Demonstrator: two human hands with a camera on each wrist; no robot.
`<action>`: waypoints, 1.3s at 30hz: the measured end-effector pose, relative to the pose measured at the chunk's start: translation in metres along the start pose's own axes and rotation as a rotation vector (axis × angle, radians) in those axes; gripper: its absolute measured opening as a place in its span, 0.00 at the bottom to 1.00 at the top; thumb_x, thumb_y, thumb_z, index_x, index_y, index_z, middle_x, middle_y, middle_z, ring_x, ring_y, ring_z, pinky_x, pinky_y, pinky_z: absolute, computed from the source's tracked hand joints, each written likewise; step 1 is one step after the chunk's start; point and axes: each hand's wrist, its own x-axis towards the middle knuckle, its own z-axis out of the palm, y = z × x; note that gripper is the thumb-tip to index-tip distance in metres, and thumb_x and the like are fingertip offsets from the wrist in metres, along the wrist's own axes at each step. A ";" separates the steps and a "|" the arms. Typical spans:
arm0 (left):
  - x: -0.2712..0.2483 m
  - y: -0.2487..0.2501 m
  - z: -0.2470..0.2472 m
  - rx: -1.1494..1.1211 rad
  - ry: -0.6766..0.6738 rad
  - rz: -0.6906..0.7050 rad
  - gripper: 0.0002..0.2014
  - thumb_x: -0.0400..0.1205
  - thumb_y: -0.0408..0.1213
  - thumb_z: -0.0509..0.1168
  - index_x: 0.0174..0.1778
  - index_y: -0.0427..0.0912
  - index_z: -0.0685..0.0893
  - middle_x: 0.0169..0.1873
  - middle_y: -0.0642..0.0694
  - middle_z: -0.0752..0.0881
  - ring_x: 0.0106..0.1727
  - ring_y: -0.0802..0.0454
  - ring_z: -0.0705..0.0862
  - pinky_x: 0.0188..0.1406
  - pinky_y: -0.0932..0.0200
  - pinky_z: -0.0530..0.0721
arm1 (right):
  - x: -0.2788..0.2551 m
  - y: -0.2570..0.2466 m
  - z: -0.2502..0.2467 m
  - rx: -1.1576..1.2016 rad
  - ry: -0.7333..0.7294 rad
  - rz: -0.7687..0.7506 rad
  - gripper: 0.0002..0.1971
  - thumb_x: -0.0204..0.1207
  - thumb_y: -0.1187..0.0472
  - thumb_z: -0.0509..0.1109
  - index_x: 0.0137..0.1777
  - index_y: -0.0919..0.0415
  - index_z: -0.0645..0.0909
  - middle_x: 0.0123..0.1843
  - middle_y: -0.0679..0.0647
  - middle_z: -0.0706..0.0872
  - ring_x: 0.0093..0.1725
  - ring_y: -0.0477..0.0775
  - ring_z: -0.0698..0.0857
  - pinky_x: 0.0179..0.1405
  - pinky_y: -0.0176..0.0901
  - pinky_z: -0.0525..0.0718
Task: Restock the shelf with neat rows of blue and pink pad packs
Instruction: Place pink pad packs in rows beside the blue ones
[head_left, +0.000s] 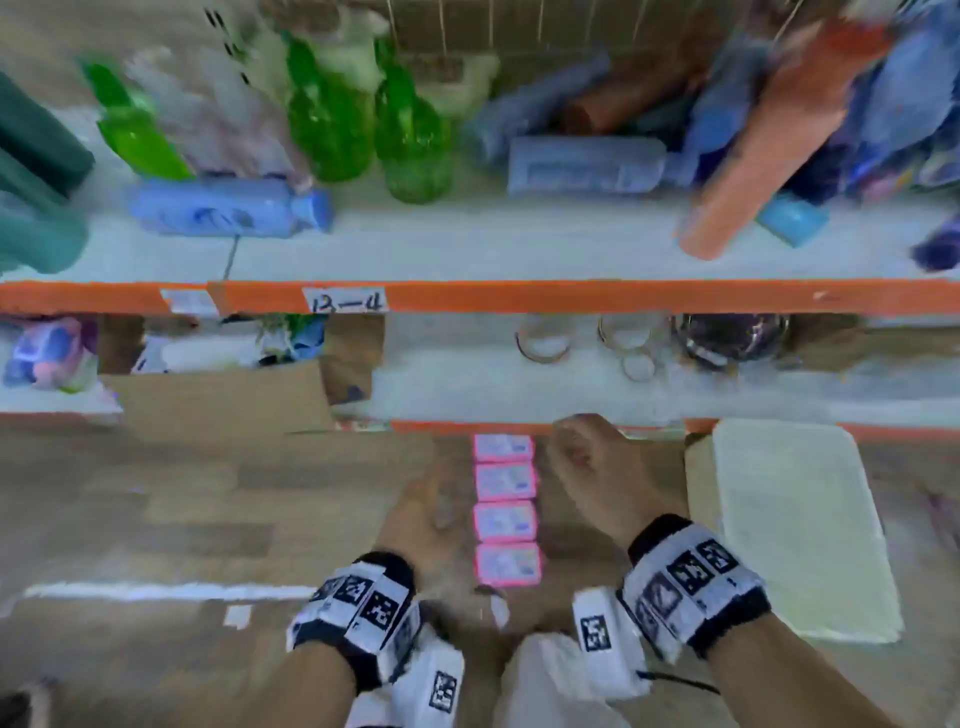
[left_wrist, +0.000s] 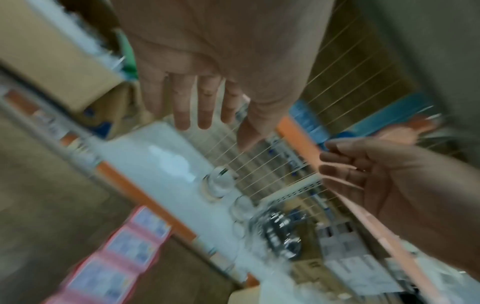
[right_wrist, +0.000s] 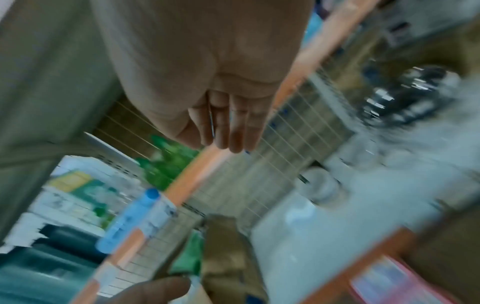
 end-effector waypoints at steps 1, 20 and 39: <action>0.016 -0.021 0.021 -0.034 -0.051 -0.066 0.26 0.77 0.35 0.69 0.72 0.40 0.71 0.56 0.53 0.75 0.52 0.57 0.74 0.38 0.82 0.68 | 0.004 0.031 0.021 0.001 -0.033 0.071 0.11 0.77 0.61 0.66 0.58 0.57 0.80 0.53 0.52 0.85 0.46 0.48 0.82 0.46 0.35 0.76; 0.257 -0.285 0.307 -0.227 -0.071 -0.358 0.14 0.82 0.44 0.63 0.62 0.45 0.75 0.40 0.57 0.75 0.37 0.58 0.76 0.34 0.67 0.72 | 0.095 0.421 0.309 0.133 -0.133 0.734 0.32 0.78 0.52 0.66 0.77 0.64 0.61 0.72 0.65 0.73 0.68 0.66 0.76 0.66 0.64 0.76; 0.288 -0.289 0.307 0.091 0.018 0.016 0.51 0.62 0.50 0.79 0.76 0.45 0.57 0.68 0.44 0.70 0.68 0.46 0.72 0.65 0.45 0.77 | 0.063 0.439 0.336 -0.579 -0.335 0.148 0.50 0.56 0.52 0.83 0.74 0.57 0.58 0.73 0.59 0.61 0.70 0.60 0.66 0.58 0.54 0.79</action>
